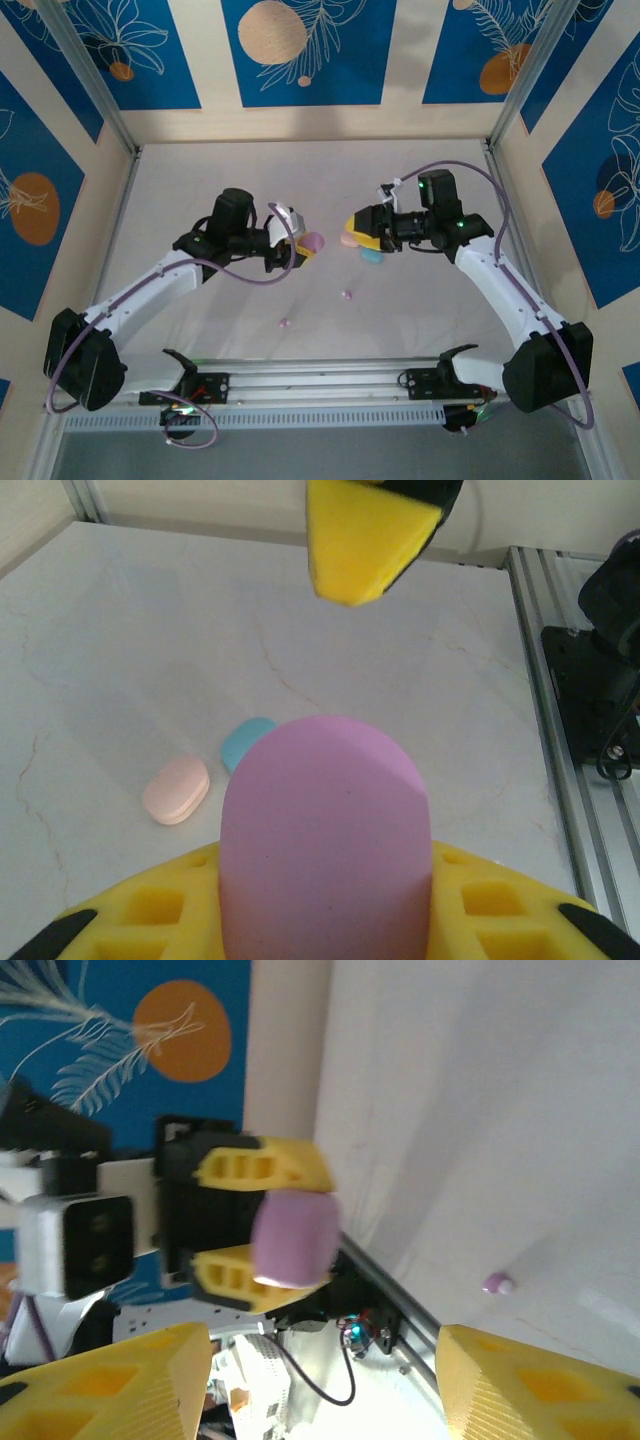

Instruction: Insert the wireless bluetooth earbuds into the charging case

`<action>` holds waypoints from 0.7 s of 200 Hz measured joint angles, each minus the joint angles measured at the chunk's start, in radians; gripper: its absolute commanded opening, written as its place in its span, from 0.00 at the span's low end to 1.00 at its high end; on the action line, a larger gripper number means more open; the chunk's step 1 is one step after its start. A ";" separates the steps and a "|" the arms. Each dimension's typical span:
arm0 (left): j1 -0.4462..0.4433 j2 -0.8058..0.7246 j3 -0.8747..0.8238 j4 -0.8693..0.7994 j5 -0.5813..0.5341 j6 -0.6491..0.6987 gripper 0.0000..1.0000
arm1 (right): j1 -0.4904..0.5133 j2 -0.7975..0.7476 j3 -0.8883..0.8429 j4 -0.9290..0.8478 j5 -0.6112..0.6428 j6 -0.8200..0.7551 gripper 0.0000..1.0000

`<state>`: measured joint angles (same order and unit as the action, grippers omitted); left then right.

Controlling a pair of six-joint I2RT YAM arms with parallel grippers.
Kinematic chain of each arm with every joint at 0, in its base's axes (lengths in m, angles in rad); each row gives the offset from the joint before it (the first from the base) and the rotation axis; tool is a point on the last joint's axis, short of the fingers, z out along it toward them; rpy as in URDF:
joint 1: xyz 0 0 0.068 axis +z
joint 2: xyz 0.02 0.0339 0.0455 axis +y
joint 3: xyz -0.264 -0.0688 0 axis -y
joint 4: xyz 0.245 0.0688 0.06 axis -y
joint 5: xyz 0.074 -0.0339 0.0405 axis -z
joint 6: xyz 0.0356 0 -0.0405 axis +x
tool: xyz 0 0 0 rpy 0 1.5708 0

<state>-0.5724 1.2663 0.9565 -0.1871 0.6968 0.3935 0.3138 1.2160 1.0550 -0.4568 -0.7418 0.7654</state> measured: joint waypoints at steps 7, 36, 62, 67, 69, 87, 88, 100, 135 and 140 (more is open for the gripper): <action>-0.003 -0.002 0.000 -0.006 -0.007 0.004 0.27 | 0.017 0.002 0.015 -0.002 -0.001 0.000 0.63; -0.032 -0.026 0.000 -0.007 -0.080 0.010 0.30 | 0.077 0.038 0.068 -0.026 0.009 -0.006 0.63; -0.058 -0.045 0.009 0.001 -0.221 -0.067 0.24 | 0.104 0.060 0.071 -0.041 0.062 -0.006 0.62; -0.059 -0.041 0.018 -0.003 -0.254 -0.098 0.25 | 0.105 0.060 0.071 -0.043 0.083 -0.005 0.62; -0.059 -0.039 0.021 -0.003 -0.262 -0.113 0.25 | 0.105 0.060 0.071 -0.043 0.089 -0.006 0.62; -0.059 -0.011 0.074 -0.019 -0.381 -0.282 0.25 | 0.104 0.034 0.051 -0.019 0.190 -0.006 0.61; -0.059 -0.009 0.078 -0.019 -0.390 -0.299 0.25 | 0.104 0.029 0.047 -0.016 0.198 -0.006 0.61; -0.059 -0.004 0.093 -0.011 -0.467 -0.448 0.24 | 0.108 -0.018 -0.003 0.031 0.263 -0.011 0.61; -0.063 -0.050 0.005 0.106 -0.614 -0.956 0.19 | 0.178 -0.191 -0.216 0.241 0.470 -0.076 0.61; -0.065 -0.059 -0.008 0.111 -0.632 -1.019 0.19 | 0.196 -0.207 -0.245 0.277 0.500 -0.091 0.61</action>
<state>-0.6376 1.2072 0.9489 -0.0761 0.0650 -0.6250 0.5102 1.0088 0.8101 -0.1795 -0.2413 0.6746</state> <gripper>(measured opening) 0.366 0.614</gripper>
